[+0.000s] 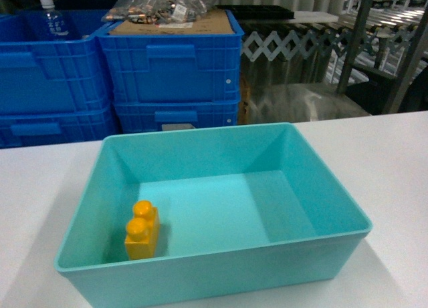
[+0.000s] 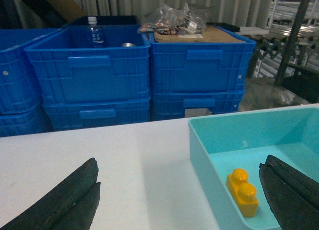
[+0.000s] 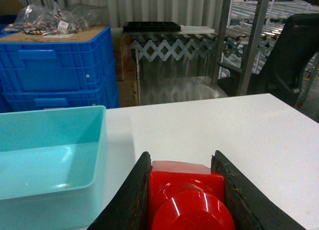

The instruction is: Pick red block from blue box to shelf

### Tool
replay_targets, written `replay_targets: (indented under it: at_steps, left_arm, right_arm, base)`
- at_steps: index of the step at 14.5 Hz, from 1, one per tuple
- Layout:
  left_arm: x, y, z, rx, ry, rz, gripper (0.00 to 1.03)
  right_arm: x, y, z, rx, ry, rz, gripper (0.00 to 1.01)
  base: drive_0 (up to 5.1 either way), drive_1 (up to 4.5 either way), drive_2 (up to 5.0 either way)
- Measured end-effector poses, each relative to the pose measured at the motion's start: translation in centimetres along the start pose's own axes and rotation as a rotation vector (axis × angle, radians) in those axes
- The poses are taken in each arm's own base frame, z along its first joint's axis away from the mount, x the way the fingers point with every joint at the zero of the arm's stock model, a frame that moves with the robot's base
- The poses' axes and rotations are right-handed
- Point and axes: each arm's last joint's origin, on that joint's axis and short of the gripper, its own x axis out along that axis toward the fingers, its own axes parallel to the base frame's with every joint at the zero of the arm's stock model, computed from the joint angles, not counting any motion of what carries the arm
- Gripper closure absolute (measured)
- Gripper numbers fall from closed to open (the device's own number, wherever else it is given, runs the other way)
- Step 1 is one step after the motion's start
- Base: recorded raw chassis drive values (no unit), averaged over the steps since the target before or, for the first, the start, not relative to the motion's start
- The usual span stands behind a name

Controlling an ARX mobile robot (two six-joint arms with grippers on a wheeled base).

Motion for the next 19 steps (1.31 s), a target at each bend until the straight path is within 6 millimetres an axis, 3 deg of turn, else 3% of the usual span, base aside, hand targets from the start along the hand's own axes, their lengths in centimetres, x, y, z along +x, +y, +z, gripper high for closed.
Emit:
replay_targets:
  at_steps: [19]
  left_arm:
    - [0.00,0.00,0.00,0.000,0.000,0.000,0.05]
  right_arm:
    - [0.00,0.00,0.00,0.000,0.000,0.000,0.72]
  base:
    - [-1.6,-1.57,-1.6]
